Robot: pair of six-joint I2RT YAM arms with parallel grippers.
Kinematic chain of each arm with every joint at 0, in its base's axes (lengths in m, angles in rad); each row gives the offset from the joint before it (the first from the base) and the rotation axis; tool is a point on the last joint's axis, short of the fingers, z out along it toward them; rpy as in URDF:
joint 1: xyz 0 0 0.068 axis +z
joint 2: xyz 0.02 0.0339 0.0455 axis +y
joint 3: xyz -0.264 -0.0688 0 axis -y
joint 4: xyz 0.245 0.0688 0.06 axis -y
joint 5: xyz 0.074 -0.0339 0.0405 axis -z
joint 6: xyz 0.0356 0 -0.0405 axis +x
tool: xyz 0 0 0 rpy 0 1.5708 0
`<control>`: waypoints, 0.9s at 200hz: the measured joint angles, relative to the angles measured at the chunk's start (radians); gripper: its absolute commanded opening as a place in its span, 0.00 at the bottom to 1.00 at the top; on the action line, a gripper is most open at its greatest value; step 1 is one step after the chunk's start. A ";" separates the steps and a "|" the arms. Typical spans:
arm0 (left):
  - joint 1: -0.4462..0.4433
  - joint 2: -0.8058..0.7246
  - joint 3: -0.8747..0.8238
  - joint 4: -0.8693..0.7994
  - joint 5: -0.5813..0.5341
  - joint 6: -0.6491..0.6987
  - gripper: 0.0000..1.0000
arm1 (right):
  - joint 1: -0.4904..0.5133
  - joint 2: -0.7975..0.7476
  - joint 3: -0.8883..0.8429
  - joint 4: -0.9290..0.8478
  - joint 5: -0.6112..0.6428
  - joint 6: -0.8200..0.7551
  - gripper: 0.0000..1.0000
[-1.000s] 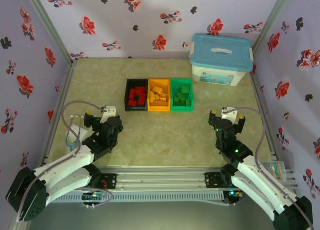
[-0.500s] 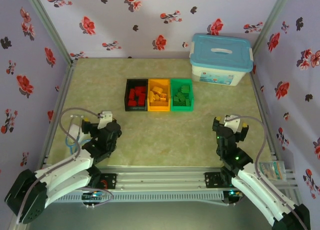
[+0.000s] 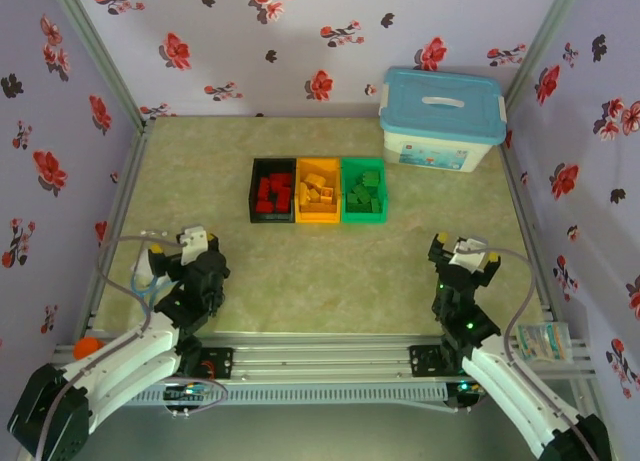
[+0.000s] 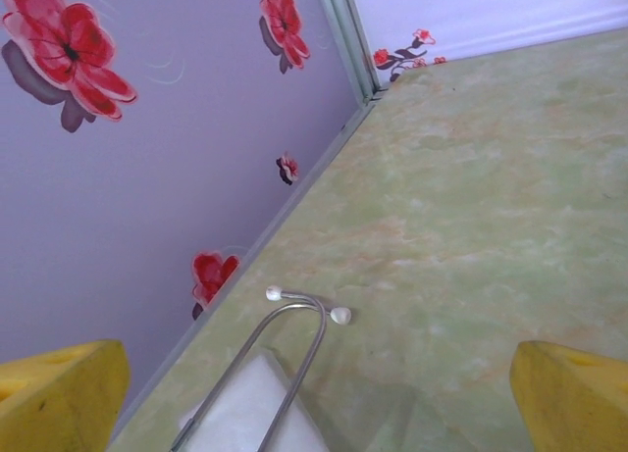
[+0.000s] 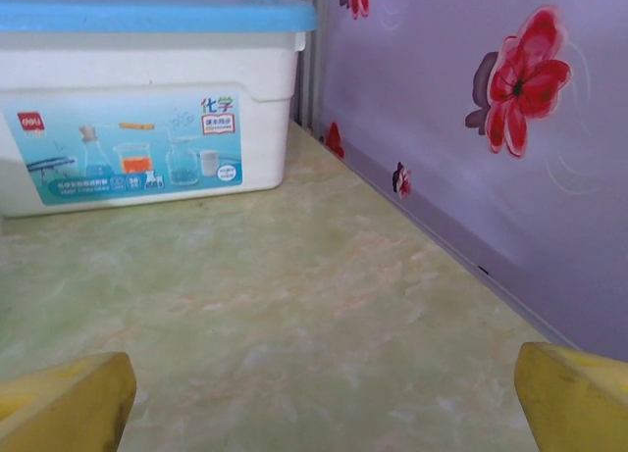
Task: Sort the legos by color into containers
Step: Reset both arms
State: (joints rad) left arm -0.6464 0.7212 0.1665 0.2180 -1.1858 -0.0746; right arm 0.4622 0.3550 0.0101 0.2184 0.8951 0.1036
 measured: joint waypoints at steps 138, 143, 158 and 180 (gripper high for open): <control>0.119 0.085 -0.072 0.344 0.103 0.052 1.00 | -0.194 0.185 0.000 0.240 -0.172 0.024 0.99; 0.123 0.089 -0.072 0.350 0.107 0.052 1.00 | -0.196 0.198 0.000 0.250 -0.174 0.024 0.99; 0.132 0.102 -0.072 0.360 0.118 0.052 1.00 | -0.206 0.241 0.000 0.287 -0.183 0.027 0.99; 0.147 0.131 -0.072 0.380 0.133 0.052 1.00 | -0.217 0.296 0.000 0.342 -0.196 0.029 0.99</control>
State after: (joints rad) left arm -0.4995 0.8520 0.0948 0.5976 -1.0527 -0.0227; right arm 0.2447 0.6514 0.0097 0.5602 0.6987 0.1326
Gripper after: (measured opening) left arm 0.996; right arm 0.994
